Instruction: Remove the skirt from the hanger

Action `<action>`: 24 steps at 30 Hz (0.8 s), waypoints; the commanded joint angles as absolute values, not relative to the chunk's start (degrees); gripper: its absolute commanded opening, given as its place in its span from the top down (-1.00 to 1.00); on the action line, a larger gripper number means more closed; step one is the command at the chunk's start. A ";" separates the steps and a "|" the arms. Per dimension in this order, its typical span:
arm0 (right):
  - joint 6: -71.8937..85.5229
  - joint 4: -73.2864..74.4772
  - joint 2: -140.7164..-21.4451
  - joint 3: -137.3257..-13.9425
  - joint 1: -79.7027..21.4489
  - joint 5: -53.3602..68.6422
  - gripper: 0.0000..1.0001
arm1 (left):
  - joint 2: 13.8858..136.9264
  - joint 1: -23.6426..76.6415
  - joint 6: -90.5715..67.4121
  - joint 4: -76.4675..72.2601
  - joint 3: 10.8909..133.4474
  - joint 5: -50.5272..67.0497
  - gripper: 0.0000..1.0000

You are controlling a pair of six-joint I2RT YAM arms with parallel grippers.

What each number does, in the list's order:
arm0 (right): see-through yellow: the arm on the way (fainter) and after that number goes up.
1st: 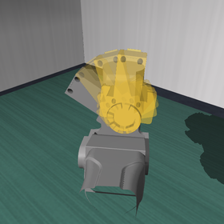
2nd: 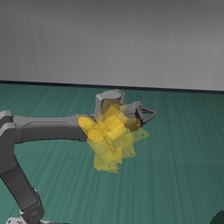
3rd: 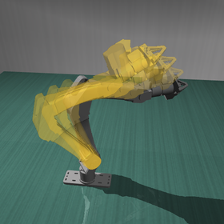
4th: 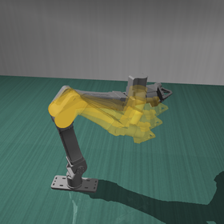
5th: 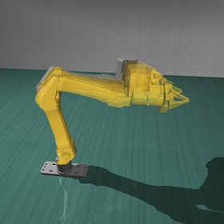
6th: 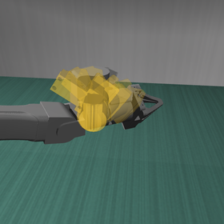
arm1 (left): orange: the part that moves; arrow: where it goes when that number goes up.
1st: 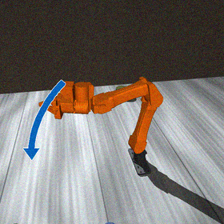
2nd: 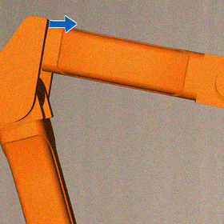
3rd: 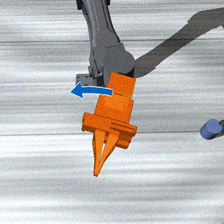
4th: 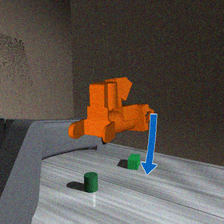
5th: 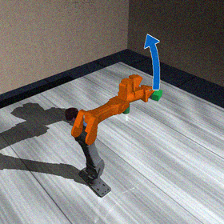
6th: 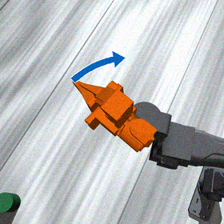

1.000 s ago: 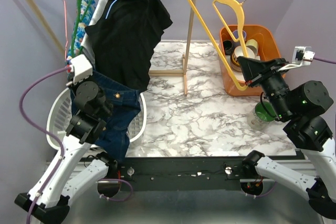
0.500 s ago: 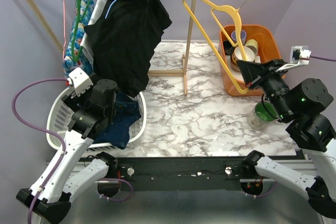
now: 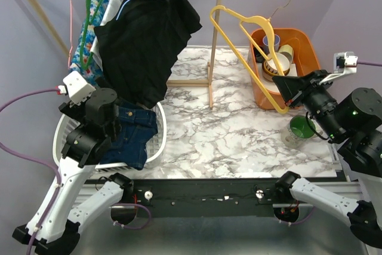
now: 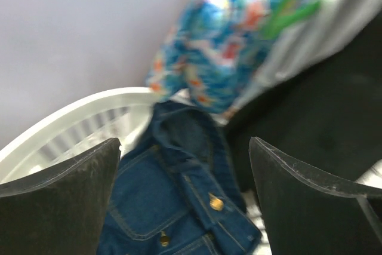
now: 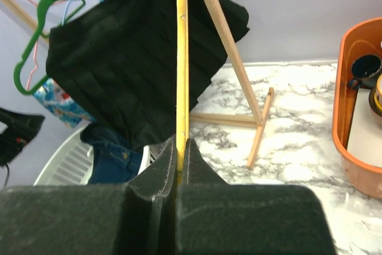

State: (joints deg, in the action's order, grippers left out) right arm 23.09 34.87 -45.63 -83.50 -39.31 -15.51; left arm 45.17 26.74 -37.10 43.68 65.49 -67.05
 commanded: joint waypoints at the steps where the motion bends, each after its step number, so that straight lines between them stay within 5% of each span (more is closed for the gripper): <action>1: 21.01 43.32 -46.67 -91.65 -39.11 -10.20 0.99 | 40.70 26.54 -17.60 26.13 66.62 -47.34 -0.98; 15: 16.52 47.12 -57.38 -100.54 -39.11 4.21 0.99 | 45.00 26.54 -8.00 28.56 67.06 -12.77 -0.98; 24: 17.58 42.72 -70.47 -108.36 -39.11 -4.73 0.99 | 46.58 26.54 -24.48 44.64 68.47 -20.56 -0.98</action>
